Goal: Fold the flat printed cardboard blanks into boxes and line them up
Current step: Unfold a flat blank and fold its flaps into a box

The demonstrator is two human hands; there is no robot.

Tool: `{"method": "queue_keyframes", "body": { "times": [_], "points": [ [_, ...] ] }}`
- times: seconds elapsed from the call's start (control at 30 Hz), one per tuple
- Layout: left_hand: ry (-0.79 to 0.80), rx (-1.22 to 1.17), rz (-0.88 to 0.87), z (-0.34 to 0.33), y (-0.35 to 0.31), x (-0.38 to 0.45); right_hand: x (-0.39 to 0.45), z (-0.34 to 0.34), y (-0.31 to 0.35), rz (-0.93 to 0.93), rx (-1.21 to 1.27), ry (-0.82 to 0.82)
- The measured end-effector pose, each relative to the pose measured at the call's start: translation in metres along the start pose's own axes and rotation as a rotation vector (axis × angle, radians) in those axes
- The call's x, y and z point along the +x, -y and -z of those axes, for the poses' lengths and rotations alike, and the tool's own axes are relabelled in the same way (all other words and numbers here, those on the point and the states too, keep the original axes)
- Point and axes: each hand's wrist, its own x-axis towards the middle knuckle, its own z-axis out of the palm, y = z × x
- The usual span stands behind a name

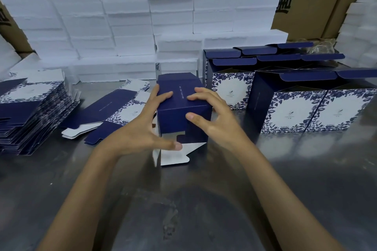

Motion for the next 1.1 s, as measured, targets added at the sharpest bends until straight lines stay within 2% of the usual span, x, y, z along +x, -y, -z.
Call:
{"method": "queue_keyframes", "body": {
  "times": [0.07,0.17,0.23,0.43,0.53,0.67,0.83,1.0,1.1],
  "points": [
    [-0.004,-0.011,0.004,-0.001,-0.003,0.0,0.001,-0.003,-0.001,0.018,0.024,-0.053],
    [-0.285,-0.165,-0.059,-0.015,-0.006,0.008,0.001,-0.008,0.001,0.004,0.123,-0.071],
    [-0.4,-0.313,-0.101,-0.028,-0.007,0.013,0.001,-0.009,0.0,-0.009,0.165,-0.074],
    [-0.541,-0.422,-0.115,-0.041,-0.002,0.018,0.003,-0.019,-0.002,-0.008,0.198,-0.148],
    [-0.532,-0.399,-0.125,-0.038,-0.002,0.017,0.006,-0.022,-0.002,0.001,0.198,-0.175],
    [-0.405,-0.369,-0.107,-0.02,-0.002,0.014,0.006,-0.013,-0.001,-0.02,0.258,-0.114],
    [-0.417,-0.419,-0.071,-0.016,-0.003,0.014,0.003,-0.01,0.003,-0.038,0.296,-0.112],
    [-0.36,-0.399,-0.089,-0.012,0.001,0.013,0.002,-0.003,0.002,-0.052,0.288,-0.061],
    [-0.381,-0.37,-0.099,-0.014,0.0,0.013,0.002,-0.003,0.001,-0.051,0.285,-0.069]
  ]
}}
